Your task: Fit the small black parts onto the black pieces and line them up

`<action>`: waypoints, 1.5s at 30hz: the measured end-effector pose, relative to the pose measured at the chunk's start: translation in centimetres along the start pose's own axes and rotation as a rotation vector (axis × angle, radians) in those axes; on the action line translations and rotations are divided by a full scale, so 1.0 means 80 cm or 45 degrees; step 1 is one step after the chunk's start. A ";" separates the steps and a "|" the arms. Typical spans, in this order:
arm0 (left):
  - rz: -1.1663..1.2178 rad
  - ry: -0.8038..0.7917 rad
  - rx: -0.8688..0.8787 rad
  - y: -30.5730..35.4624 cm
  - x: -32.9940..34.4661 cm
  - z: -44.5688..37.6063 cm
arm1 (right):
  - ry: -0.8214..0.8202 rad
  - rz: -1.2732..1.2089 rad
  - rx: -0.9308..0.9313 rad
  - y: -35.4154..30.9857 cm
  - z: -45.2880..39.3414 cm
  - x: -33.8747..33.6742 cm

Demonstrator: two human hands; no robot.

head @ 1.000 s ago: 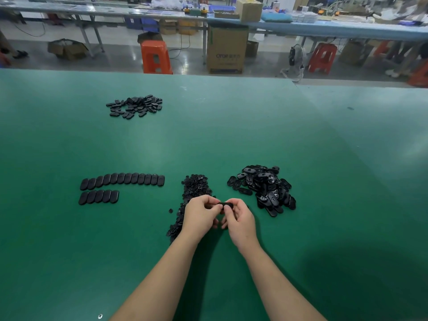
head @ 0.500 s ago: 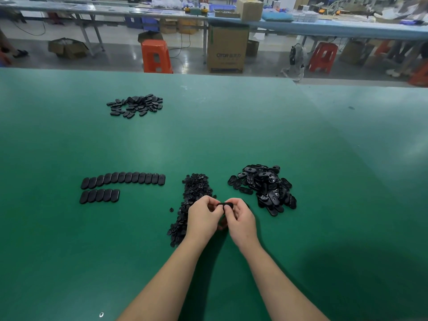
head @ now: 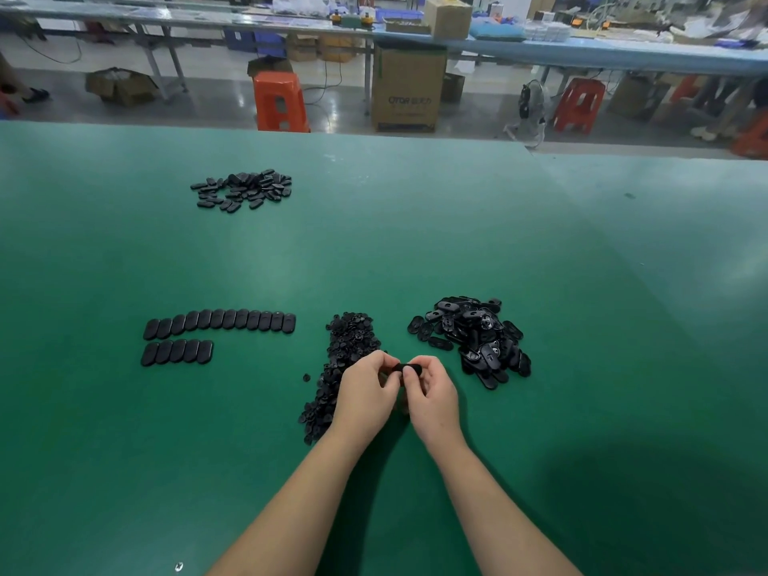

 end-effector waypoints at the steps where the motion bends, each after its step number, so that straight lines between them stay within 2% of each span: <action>1: -0.046 -0.008 0.063 0.005 0.000 0.001 | -0.003 -0.001 -0.001 0.000 0.000 0.000; 6: -0.373 -0.055 0.418 0.027 -0.001 0.007 | -0.046 -0.039 -0.009 -0.002 0.001 0.003; 9: -0.482 -0.001 0.483 0.029 -0.018 0.008 | -0.044 -0.073 -0.002 -0.004 0.002 0.005; 11: -0.504 0.131 0.408 0.019 -0.048 0.002 | -0.033 -0.091 0.005 -0.005 0.002 0.005; 16: -0.526 0.462 -0.063 -0.063 -0.154 -0.005 | -0.071 -0.021 0.017 -0.003 0.005 0.006; 21: -0.694 0.562 -0.403 -0.140 -0.224 0.014 | -0.070 0.009 0.025 -0.005 0.006 0.006; 23: -0.748 0.552 -0.423 -0.145 -0.230 0.017 | -0.073 0.011 0.025 -0.006 0.007 0.006; 28: -0.833 0.469 -0.299 -0.137 -0.219 0.017 | -0.072 0.039 0.024 -0.008 0.008 0.006; 35: -0.944 0.453 -0.439 -0.159 -0.241 0.013 | -0.077 0.063 0.020 -0.010 0.010 0.006; 45: -0.884 0.461 -0.560 -0.180 -0.260 0.005 | -0.084 0.073 0.030 -0.008 0.009 0.008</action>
Point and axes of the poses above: each hand's wrist, its own z-axis away from the middle knuckle, its own x-axis out of the palm, y = z × x, the point moved 10 cm from there along -z, towards the middle knuckle, and after that the axes turned 6 degrees about z, right-handed, at the moved point
